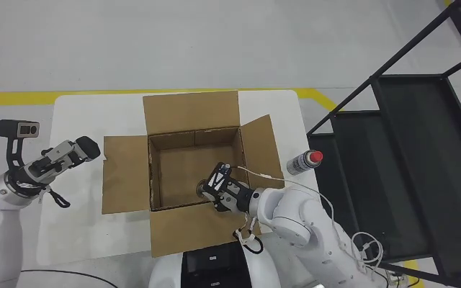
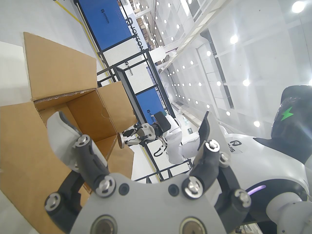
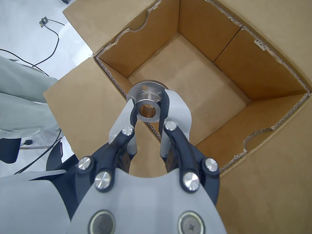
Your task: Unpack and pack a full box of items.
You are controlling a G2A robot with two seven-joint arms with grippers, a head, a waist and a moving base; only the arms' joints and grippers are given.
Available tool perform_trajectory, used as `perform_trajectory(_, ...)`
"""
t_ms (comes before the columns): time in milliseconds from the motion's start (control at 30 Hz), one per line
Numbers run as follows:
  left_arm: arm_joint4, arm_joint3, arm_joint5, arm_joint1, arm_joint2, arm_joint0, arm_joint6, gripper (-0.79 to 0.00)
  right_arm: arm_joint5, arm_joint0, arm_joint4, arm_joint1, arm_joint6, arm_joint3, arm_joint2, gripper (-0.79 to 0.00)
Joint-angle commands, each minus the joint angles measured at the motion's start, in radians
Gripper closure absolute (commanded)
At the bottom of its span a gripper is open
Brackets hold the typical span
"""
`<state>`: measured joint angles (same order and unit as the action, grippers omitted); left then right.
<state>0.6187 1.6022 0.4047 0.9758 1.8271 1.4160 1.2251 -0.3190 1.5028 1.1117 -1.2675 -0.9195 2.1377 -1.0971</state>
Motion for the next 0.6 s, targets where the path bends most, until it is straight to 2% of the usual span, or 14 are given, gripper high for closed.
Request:
perform_trajectory(0,0.0,0.0,0.0,0.0,0.0,0.0,0.0,-0.785,0.0,0.0,0.0,0.0,0.0,0.0,0.0,0.0)
perform_trajectory(100,0.0,0.0,0.0,0.0,0.0,0.0,0.0,-0.785,-0.002,0.004,-0.023,0.002,0.023,0.005,-0.011,0.0)
perform_trajectory(200,0.0,0.0,0.0,0.0,0.0,0.0,0.0,-0.785,-0.036,0.024,-0.104,0.013,-0.002,0.024,-0.073,0.0)
perform_trajectory(400,0.0,0.0,0.0,0.0,0.0,0.0,0.0,-0.785,-0.176,0.128,-0.318,0.049,-0.115,0.077,-0.282,0.0)
perform_trajectory(567,0.0,0.0,0.0,0.0,0.0,0.0,0.0,-0.785,-0.259,0.218,-0.476,0.074,-0.149,0.062,-0.44,0.0)
